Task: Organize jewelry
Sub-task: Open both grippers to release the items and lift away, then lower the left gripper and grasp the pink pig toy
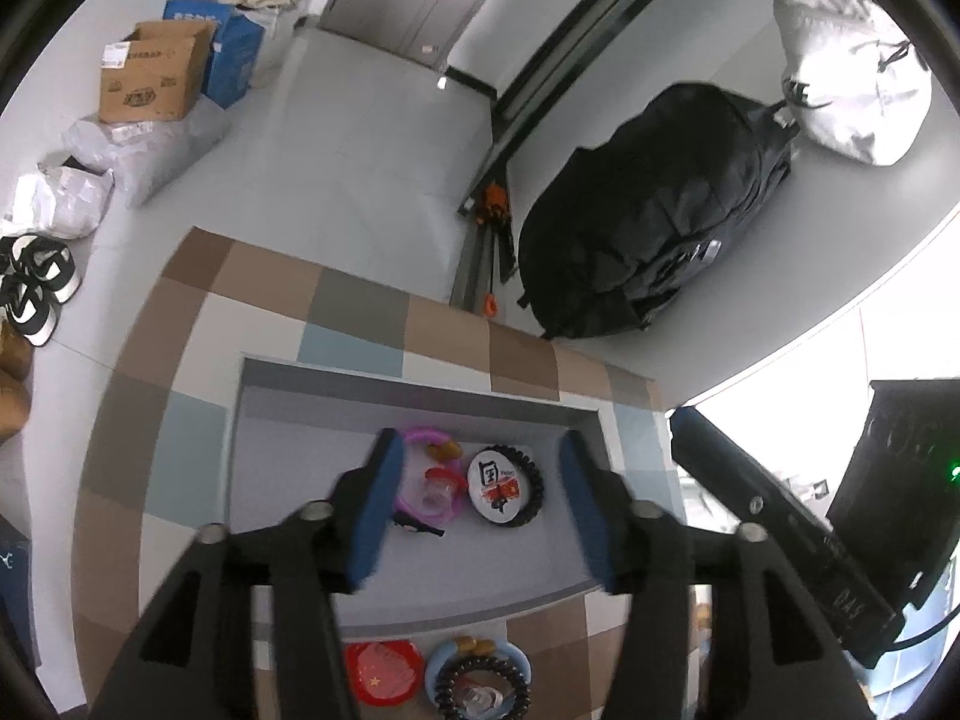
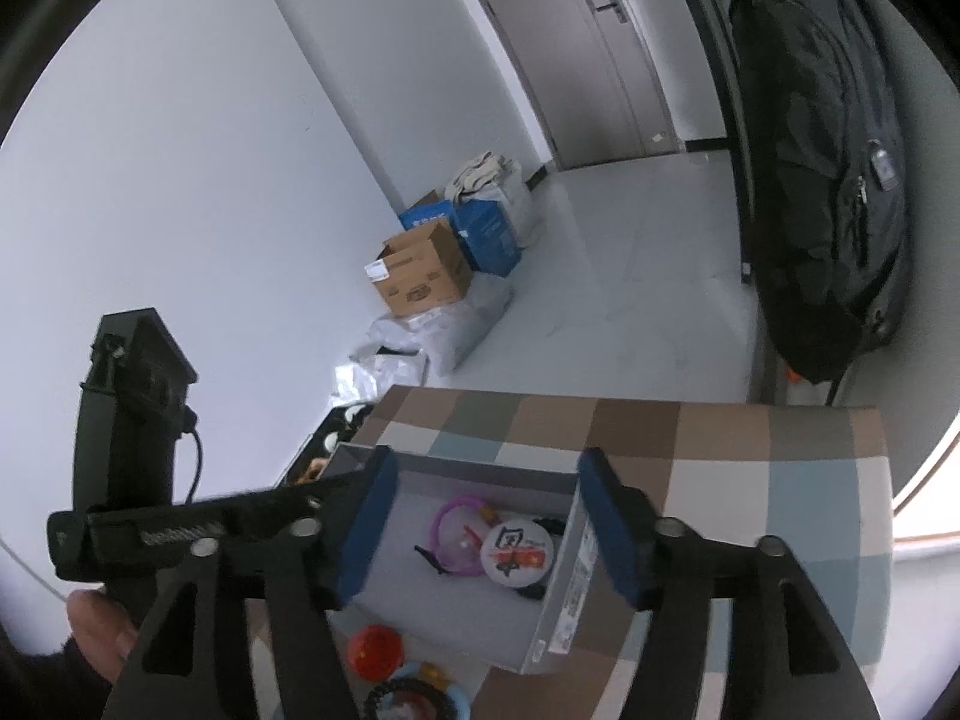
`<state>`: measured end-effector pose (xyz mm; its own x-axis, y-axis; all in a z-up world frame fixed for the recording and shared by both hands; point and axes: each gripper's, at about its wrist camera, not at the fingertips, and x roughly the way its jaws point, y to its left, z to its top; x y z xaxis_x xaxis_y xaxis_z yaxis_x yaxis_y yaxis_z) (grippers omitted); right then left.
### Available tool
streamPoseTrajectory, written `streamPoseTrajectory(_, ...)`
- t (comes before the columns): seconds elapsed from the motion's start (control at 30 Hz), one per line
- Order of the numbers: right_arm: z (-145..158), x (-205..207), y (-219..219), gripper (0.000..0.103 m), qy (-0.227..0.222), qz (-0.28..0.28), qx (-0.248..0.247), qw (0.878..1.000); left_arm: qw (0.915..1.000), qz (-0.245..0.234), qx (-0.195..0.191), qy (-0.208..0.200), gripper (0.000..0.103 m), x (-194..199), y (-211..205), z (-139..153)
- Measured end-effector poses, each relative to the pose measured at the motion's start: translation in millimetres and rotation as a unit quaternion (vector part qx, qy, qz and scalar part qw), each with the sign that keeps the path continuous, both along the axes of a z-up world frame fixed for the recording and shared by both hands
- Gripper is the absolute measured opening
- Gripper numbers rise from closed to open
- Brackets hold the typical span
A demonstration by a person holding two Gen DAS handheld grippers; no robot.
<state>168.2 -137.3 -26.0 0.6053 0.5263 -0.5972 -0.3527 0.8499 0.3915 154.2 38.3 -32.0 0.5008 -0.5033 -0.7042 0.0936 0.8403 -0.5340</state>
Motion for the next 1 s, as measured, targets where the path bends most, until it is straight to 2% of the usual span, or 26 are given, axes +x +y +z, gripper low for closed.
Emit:
streamPoseTrajectory(0.07,0,-6,0,0.075,-0.006,-0.001,-0.004,1.0,0.9999,0.01,0.004,-0.009,0.061,-5,2,4)
streamPoseTrajectory(0.4,-7,-43,7,0.096,-0.027,-0.013,-0.032,0.999,0.9983,0.028,0.043,-0.028,0.062,-37,3,11)
streamPoseTrajectory(0.6,-2,-72,5,0.103,-0.035,-0.019,-0.034,0.999,0.9964,0.04,0.065,-0.036,0.064,-59,0,13)
streamPoseTrajectory(0.67,0,-82,4,0.103,-0.046,-0.026,-0.038,0.998,0.9959,0.042,0.07,-0.037,0.074,-67,-1,13)
streamPoseTrajectory(0.73,2,-91,2,0.103,-0.048,-0.032,-0.042,0.997,0.9947,0.049,0.079,-0.044,0.078,-78,-2,12)
streamPoseTrajectory(1.0,-1,-114,-4,0.103,-0.036,-0.04,-0.055,0.997,0.9894,0.047,0.129,-0.047,0.079,-105,-12,1)
